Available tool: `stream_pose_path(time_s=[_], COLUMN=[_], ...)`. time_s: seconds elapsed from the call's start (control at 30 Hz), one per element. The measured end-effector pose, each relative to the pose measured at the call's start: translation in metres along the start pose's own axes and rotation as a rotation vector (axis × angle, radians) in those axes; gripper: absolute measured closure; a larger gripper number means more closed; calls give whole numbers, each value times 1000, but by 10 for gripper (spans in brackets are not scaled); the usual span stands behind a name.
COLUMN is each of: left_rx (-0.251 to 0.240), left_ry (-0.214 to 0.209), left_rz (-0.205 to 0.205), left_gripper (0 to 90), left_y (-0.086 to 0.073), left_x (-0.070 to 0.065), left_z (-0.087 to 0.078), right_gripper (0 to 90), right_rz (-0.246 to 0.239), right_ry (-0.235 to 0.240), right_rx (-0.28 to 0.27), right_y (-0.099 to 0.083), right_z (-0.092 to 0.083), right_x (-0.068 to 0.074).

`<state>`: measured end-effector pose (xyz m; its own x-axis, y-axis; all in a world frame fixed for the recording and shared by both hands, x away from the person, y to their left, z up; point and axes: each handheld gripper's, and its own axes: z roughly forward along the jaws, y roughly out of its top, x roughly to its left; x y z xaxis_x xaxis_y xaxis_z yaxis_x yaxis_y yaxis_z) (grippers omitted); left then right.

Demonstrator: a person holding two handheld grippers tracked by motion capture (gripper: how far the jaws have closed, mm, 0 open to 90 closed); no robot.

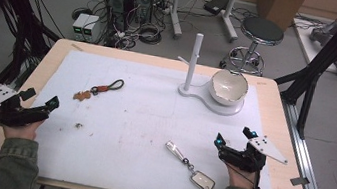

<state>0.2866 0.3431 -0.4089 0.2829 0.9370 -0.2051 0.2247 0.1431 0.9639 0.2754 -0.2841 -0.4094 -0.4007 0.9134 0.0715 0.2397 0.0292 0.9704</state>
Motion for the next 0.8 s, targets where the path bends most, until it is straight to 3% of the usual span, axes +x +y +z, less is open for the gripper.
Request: stream_pose_path(time_s=[0.8], left_rx=[15], left_ry=[-5], left_rz=[-12], left_gripper=[17], left_y=[-1], left_x=[0], left_z=[2], right_gripper=[15], right_rz=[3], right_ry=[-2], right_rx=[-5], right_y=[0], right_z=[0], right_x=[-1])
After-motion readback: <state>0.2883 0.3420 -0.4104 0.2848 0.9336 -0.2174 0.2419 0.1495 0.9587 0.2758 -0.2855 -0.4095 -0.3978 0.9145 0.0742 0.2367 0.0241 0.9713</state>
